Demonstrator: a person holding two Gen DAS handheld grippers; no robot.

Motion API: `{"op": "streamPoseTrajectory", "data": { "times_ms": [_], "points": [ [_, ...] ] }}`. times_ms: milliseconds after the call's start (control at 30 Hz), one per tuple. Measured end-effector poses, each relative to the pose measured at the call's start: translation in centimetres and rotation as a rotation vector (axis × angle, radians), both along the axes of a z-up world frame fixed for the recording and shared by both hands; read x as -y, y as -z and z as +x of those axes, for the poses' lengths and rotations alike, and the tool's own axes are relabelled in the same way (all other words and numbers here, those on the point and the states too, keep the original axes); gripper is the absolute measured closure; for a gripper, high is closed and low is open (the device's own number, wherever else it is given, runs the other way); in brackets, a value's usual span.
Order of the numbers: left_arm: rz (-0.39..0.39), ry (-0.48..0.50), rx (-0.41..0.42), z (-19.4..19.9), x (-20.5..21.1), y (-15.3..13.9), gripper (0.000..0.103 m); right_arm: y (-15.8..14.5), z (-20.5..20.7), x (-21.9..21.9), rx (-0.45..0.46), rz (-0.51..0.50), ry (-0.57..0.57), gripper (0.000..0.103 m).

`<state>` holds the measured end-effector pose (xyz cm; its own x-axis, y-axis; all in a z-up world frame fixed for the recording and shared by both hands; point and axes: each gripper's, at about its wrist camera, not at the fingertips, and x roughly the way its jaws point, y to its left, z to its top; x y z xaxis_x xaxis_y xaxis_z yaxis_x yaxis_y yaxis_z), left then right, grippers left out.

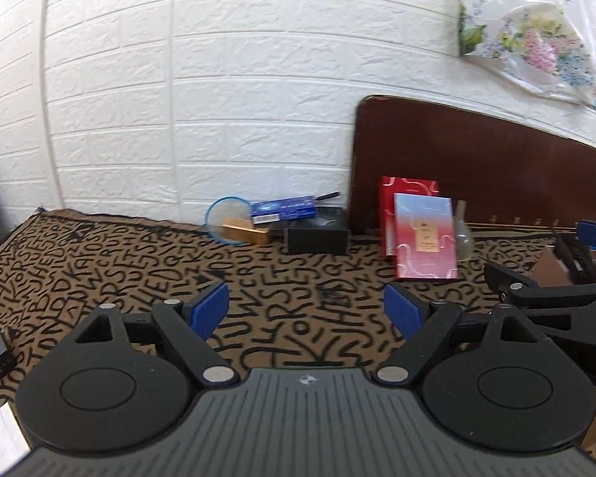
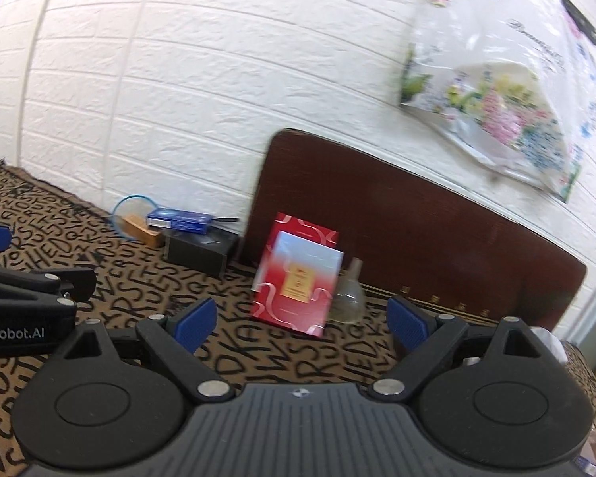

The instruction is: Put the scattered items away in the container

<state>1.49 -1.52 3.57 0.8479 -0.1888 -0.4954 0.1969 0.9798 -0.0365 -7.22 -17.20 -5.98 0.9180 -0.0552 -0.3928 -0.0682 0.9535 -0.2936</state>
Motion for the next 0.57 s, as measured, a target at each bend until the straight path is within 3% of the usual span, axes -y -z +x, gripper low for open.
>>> {"op": "streamPoseTrajectory", "data": {
  "times_ms": [267,567],
  "points": [
    [0.02,-0.042,-0.021,1.8,-2.0,1.9,0.016,2.4,2.4,-3.3,-0.012,-0.021,-0.037,0.01],
    [0.04,-0.006,0.01,4.8,-2.1,4.4,0.016,5.8,6.0,-3.4,-0.012,0.031,-0.029,0.01]
  ]
}}
